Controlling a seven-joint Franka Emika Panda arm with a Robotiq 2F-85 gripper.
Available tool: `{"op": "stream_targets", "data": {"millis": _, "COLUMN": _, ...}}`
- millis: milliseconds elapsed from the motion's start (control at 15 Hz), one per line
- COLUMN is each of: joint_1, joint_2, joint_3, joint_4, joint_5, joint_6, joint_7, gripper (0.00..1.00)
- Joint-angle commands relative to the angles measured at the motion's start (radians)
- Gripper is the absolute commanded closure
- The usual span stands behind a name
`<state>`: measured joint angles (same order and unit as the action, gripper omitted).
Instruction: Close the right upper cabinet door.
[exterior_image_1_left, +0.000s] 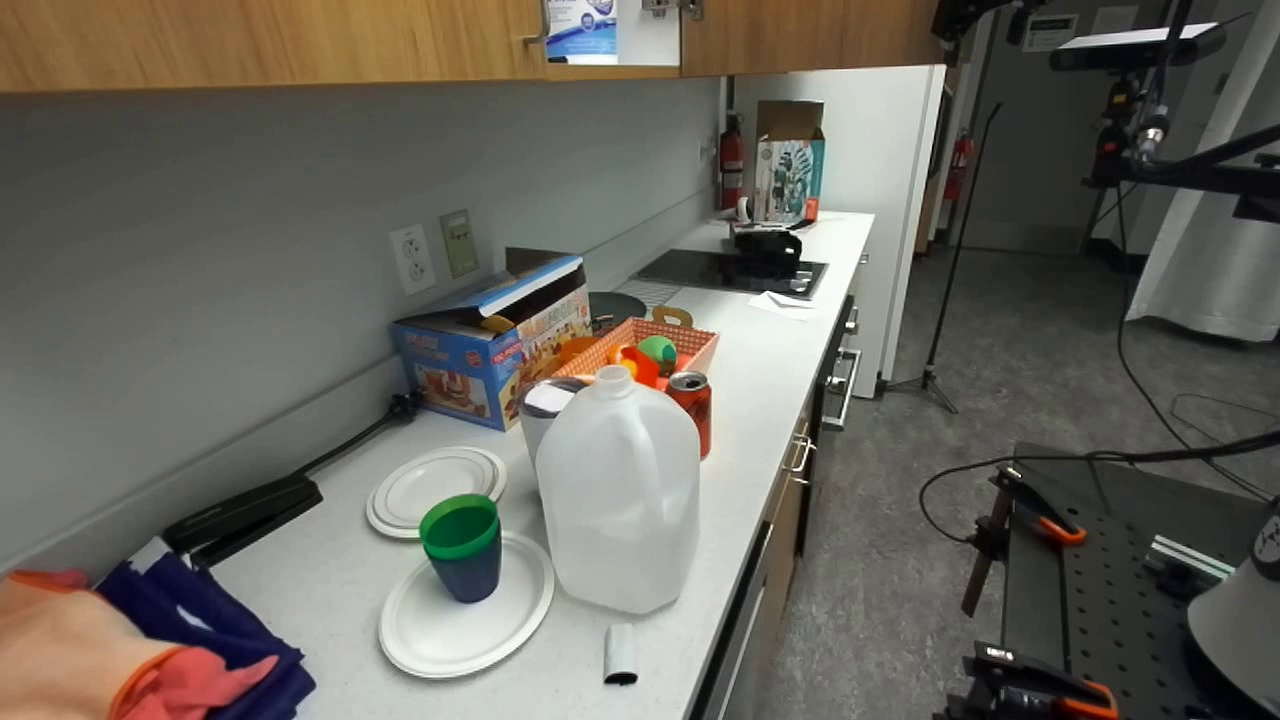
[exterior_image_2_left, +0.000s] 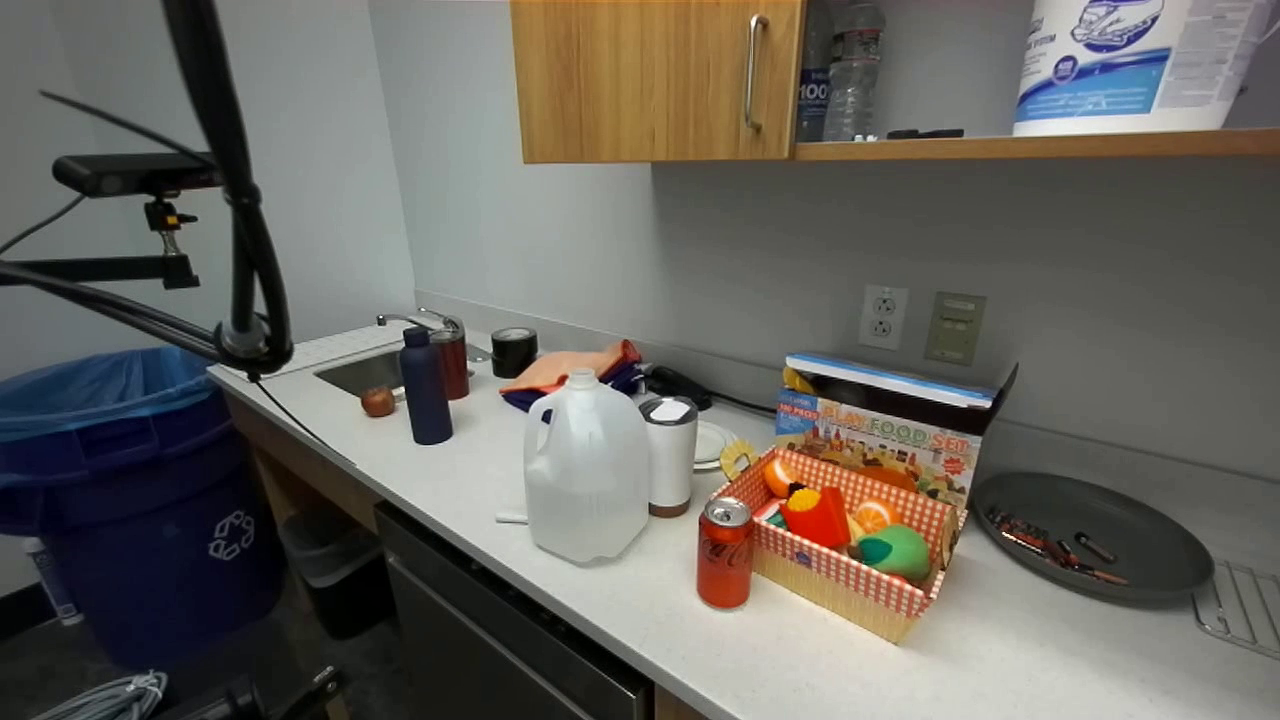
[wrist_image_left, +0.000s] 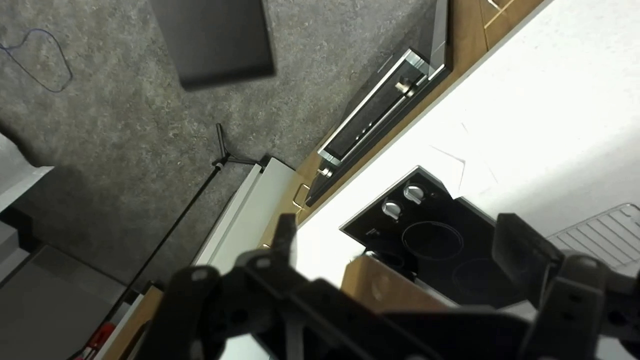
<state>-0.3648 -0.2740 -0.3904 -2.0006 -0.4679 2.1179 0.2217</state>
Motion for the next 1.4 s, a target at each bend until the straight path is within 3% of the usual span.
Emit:
{"op": "stream_targets", "data": {"millis": 0, "joint_1": -0.023, "joint_2": -0.032, "joint_3": 0.016, "joint_4": -0.03, "joint_5": 0.044, "joint_6": 0.119, "joint_7": 0.05, "gripper": 0.0}}
{"op": "stream_targets", "data": {"millis": 400, "joint_1": -0.055, "joint_2": -0.085, "joint_3": 0.032, "joint_4": -0.075, "joint_5": 0.061, "joint_6": 0.35, "joint_7": 0.119, "gripper": 0.0}}
{"op": "stream_targets", "data": {"millis": 733, "joint_1": -0.076, "joint_2": -0.126, "joint_3": 0.038, "joint_4": -0.11, "joint_5": 0.128, "joint_6": 0.449, "joint_7": 0.118, "gripper": 0.0}}
{"op": "stream_targets", "data": {"millis": 933, "joint_1": -0.067, "joint_2": -0.141, "joint_3": 0.034, "joint_4": -0.114, "joint_5": 0.211, "joint_6": 0.441, "joint_7": 0.102, "gripper": 0.0}}
{"op": "stream_targets", "data": {"millis": 1333, "joint_1": -0.02, "joint_2": -0.158, "joint_3": 0.004, "joint_4": -0.075, "joint_5": 0.417, "joint_6": 0.279, "joint_7": -0.004, "gripper": 0.0}}
